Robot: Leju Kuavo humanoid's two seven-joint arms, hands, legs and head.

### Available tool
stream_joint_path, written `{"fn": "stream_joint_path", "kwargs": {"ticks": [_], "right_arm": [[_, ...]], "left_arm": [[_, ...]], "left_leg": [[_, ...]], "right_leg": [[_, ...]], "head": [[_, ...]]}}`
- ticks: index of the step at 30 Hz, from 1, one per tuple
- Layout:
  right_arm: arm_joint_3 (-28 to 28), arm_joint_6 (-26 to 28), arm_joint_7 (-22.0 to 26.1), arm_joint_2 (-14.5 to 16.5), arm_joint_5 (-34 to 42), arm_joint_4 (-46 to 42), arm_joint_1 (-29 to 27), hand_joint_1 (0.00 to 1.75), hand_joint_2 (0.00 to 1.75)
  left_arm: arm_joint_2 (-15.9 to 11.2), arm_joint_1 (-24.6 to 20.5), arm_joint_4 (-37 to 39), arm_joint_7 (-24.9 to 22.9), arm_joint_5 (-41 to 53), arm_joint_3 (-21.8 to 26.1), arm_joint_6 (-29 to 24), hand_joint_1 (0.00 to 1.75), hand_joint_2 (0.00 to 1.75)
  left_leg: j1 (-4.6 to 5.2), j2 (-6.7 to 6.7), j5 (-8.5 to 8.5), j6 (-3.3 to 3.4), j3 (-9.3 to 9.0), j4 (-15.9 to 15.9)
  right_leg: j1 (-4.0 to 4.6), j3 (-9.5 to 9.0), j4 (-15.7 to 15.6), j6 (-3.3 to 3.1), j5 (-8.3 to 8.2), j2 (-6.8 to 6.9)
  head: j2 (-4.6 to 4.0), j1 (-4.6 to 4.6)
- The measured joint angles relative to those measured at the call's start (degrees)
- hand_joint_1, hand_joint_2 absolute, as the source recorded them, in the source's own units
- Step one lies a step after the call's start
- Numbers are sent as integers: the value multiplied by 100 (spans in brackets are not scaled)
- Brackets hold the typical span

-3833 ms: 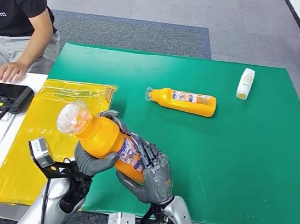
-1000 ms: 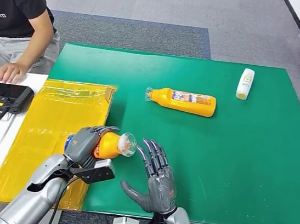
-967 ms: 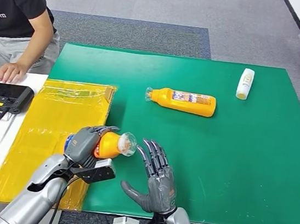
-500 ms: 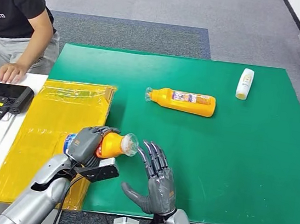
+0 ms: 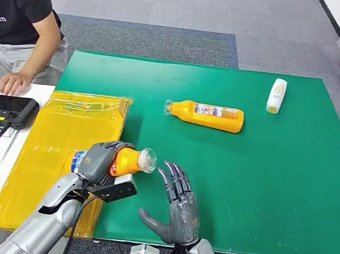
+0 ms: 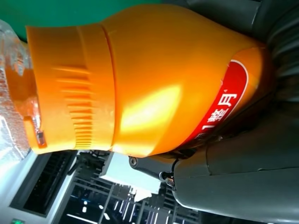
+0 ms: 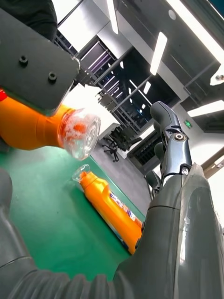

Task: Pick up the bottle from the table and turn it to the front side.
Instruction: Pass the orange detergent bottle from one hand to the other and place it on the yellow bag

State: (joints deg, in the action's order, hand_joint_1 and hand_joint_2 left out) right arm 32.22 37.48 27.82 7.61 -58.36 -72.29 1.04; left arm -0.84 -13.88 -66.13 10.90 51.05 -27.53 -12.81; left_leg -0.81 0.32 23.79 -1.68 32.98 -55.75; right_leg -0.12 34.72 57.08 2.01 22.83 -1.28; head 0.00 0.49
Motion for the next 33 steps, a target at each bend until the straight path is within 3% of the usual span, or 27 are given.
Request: {"fn": "stream_joint_path", "kwargs": {"ticks": [3,5,8,33], "right_arm": [[0,0,8,0,42,16,7,0,175],[1,0,12,0,59,31,13,0,175],[2,0,15,0,68,51,21,0,175],[190,0,-113,-1,26,204,172,0,175]], "left_arm": [[37,-72,150,87,-86,57,43,66,175],[58,-115,262,144,-127,77,56,28,175],[85,-145,409,181,-161,88,85,3,175],[137,24,915,72,508,121,-398,0,175]], "left_leg": [[0,-1,1,1,-10,2],[0,-2,1,0,-16,3],[0,-3,-3,-6,-22,4],[0,-14,-34,-1,20,3]], "right_leg": [[0,-13,0,-1,1,1],[0,-19,0,-2,0,2],[0,-22,0,-11,-8,1],[1,23,2,-7,-26,14]], "head": [[0,0],[0,1],[0,0],[0,0]]}}
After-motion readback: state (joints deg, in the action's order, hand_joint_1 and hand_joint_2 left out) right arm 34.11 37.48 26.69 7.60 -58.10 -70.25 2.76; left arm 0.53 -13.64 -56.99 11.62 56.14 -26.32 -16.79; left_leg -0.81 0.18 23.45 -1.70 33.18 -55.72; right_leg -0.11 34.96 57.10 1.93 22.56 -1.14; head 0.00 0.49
